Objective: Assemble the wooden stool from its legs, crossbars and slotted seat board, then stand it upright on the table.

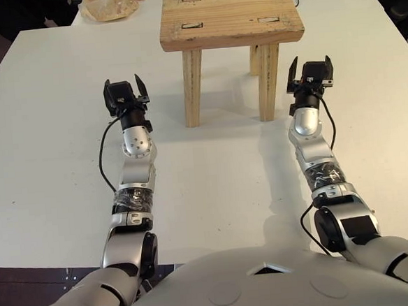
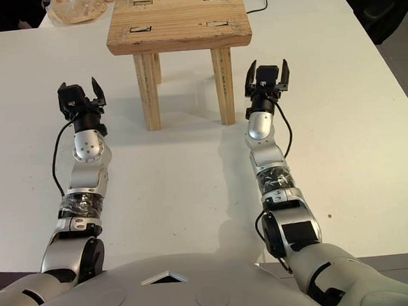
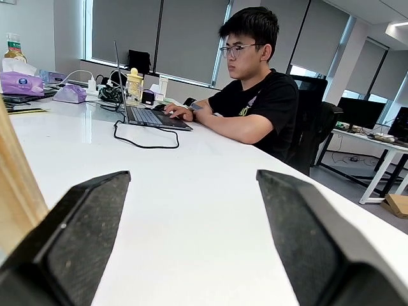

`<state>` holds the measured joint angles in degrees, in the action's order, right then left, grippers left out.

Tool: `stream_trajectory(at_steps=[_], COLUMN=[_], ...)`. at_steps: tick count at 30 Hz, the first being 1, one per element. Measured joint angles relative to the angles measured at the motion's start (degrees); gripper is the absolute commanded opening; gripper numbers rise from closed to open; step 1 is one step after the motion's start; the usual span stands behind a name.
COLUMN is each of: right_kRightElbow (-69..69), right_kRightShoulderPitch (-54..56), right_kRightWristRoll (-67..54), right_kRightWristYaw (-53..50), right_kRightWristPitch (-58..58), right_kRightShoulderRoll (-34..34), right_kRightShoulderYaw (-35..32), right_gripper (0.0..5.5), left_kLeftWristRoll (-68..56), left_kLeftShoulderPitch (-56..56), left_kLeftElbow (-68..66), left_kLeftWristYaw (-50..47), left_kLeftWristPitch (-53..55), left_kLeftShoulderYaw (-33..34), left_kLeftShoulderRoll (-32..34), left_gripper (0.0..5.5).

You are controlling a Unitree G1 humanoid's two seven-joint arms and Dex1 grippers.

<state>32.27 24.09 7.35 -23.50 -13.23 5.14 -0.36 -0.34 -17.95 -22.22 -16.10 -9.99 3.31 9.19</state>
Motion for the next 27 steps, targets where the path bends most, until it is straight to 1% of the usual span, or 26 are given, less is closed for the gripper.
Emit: stream_trajectory(at_steps=[5, 10, 14, 18, 21, 23, 27], right_kRightElbow=[-1.5, -5.8, -7.3, -8.4, -8.1, -7.0, -3.9], right_kRightShoulderPitch=[-0.9, -2.5, -3.8, -4.5, -4.4, -3.7, -0.9], right_kRightWristRoll=[1.6, 2.1, 2.6, 3.3, 4.0, 4.0, 4.1], right_kRightWristYaw=[-0.7, -0.3, -1.1, -1.5, -1.8, -1.9, -0.8], right_kRightWristPitch=[0.3, 2.9, 5.1, 7.6, 7.6, 7.7, 6.8], right_kRightShoulderRoll=[-1.2, -2.5, -2.9, -3.5, -4.0, -4.6, -4.1], right_kRightShoulderYaw=[0.1, 0.2, -0.2, 0.0, 0.0, 0.0, 0.1], right_gripper=[3.63, 3.63, 3.63, 3.63, 3.63, 3.63, 3.63], left_kLeftWristRoll=[0.4, 0.5, 0.6, 1.8, 1.2, -0.2, -0.7], left_kLeftShoulderPitch=[-0.5, 1.7, 2.2, 5.9, 6.2, 4.6, 0.8], left_kLeftElbow=[1.4, 8.7, 14.7, 20.4, 21.2, 21.0, 19.9], left_kLeftWristYaw=[0.7, 1.2, -0.8, -1.4, -1.4, -2.7, -6.3], left_kLeftWristPitch=[0.8, 4.9, 11.9, 17.9, 19.7, 21.2, 22.5], left_kLeftShoulderYaw=[1.3, 3.0, 5.9, 6.5, 8.2, 10.7, 12.9], left_kLeftShoulderRoll=[0.1, 0.1, -0.3, -0.8, -1.0, -1.7, -3.2], left_gripper=[3.55, 3.55, 3.55, 3.55, 3.55, 3.55, 3.55])
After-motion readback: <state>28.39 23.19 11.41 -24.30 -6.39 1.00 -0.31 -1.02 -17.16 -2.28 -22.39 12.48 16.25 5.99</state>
